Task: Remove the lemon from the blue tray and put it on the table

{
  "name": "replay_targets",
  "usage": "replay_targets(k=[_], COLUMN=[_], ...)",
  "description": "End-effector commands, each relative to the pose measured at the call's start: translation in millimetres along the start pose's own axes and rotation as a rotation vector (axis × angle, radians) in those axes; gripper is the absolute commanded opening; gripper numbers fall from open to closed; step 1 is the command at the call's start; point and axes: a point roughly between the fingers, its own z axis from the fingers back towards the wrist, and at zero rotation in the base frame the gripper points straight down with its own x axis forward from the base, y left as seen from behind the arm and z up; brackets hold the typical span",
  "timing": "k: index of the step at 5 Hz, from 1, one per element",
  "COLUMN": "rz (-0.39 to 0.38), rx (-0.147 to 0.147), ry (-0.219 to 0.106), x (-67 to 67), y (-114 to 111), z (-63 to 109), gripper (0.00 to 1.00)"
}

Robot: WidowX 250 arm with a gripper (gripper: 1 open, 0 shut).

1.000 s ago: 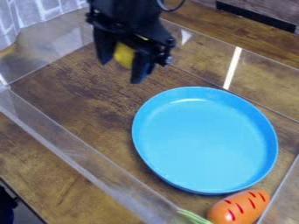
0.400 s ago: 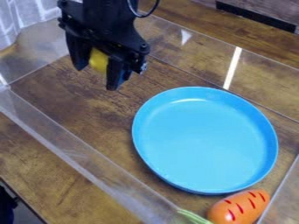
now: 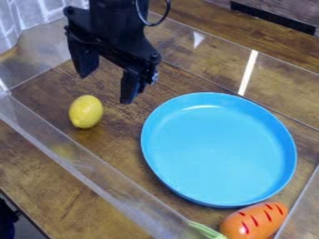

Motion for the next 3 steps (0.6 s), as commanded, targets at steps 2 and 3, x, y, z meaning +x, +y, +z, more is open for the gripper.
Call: replay_targets(k=[2, 3], rz=[0.027, 0.028], rx=[0.016, 0.029], ry=[-0.009, -0.011], x=[-0.8, -3.4], y=[25, 47], z=[-12.5, -18.9], gripper=[1.00, 1.00])
